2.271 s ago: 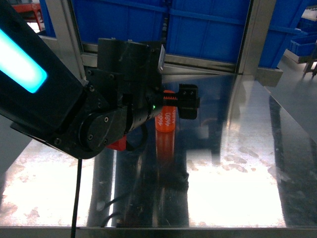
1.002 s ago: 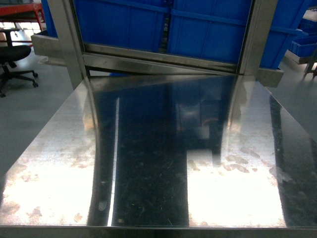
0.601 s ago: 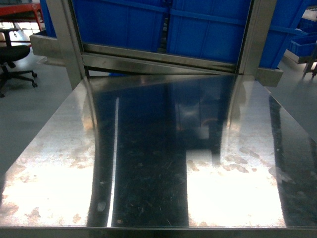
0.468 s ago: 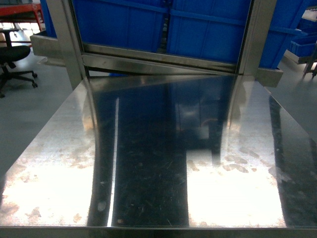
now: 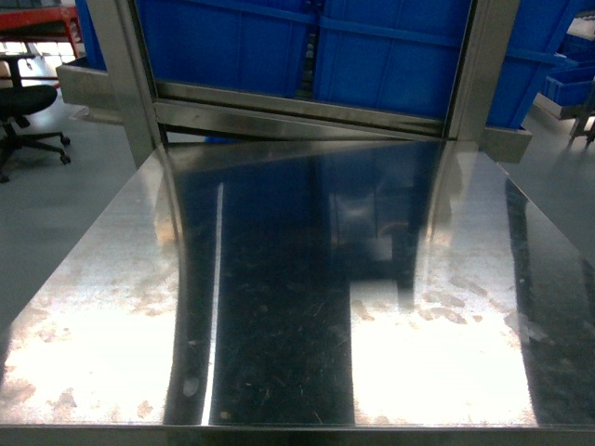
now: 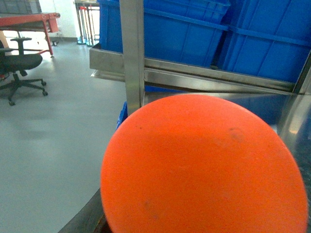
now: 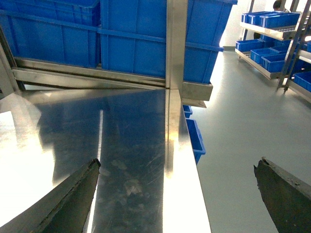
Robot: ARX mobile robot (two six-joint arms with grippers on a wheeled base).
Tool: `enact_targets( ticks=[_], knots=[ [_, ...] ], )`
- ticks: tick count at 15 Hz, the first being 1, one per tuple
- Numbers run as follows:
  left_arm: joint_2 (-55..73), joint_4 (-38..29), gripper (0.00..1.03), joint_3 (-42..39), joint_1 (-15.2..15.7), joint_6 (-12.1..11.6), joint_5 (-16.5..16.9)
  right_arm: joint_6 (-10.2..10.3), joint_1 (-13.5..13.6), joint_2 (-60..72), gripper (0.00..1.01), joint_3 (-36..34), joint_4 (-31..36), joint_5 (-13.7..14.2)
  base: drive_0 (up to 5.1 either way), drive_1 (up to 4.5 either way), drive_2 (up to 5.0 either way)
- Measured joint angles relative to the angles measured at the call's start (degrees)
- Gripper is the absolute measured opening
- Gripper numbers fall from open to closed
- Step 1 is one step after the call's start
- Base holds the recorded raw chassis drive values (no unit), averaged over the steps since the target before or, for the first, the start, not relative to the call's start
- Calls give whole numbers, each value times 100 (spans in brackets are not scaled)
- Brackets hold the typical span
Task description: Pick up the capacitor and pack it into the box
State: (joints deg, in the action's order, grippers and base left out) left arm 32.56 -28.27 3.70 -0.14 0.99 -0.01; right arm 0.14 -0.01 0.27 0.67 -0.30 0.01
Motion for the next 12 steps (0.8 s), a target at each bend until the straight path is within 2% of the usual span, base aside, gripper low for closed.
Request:
enact_targets(
  ticks=[6, 12],
  knots=[
    [-844, 461, 44, -295, 0, 0, -2, 0, 0, 0, 98, 0, 0, 0, 0, 0, 0],
    [-1880, 1451, 44, -295, 0, 0, 0, 0, 0, 0, 98, 0, 0, 0, 0, 0, 0]
  ],
)
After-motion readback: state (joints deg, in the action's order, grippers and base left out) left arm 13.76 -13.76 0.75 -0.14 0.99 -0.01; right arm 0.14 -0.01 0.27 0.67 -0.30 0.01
